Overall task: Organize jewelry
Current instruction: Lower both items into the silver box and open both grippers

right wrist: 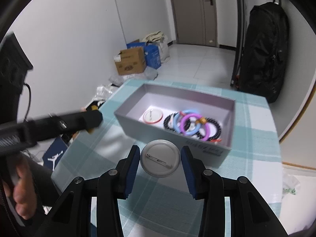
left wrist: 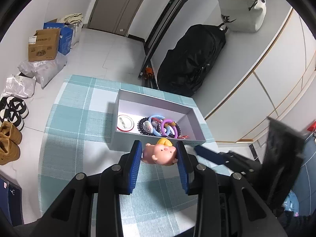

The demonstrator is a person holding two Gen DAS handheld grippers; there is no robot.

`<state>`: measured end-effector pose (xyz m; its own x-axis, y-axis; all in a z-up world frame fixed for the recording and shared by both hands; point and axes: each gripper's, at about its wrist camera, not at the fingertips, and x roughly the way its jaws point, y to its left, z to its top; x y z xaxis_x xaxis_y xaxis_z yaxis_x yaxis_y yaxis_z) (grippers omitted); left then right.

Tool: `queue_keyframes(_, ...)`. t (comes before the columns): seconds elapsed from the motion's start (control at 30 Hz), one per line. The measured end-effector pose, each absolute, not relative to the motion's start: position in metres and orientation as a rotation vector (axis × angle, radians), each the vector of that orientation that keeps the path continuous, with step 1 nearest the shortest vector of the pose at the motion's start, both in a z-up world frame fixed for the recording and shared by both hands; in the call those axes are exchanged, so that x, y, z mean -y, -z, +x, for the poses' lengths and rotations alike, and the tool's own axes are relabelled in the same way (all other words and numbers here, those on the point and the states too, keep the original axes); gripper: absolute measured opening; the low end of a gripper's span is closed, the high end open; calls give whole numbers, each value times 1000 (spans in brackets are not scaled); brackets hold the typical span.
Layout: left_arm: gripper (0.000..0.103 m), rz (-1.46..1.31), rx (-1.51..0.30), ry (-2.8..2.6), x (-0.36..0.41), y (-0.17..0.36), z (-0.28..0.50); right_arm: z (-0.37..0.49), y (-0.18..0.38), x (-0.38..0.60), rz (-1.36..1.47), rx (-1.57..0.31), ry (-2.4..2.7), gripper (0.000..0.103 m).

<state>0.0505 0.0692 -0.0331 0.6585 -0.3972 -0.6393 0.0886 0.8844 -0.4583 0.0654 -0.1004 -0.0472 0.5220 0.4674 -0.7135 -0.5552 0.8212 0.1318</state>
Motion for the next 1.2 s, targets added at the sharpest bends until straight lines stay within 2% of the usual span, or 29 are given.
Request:
queue_keyframes(0.63, 29, -399, -835, 255, -43, 31, 97, 116, 19, 123, -57, -758, -677, 42)
queue_keyframes(1.2, 29, -451, -939, 220, -48, 56, 145, 172, 44, 131, 42, -828, -735, 42)
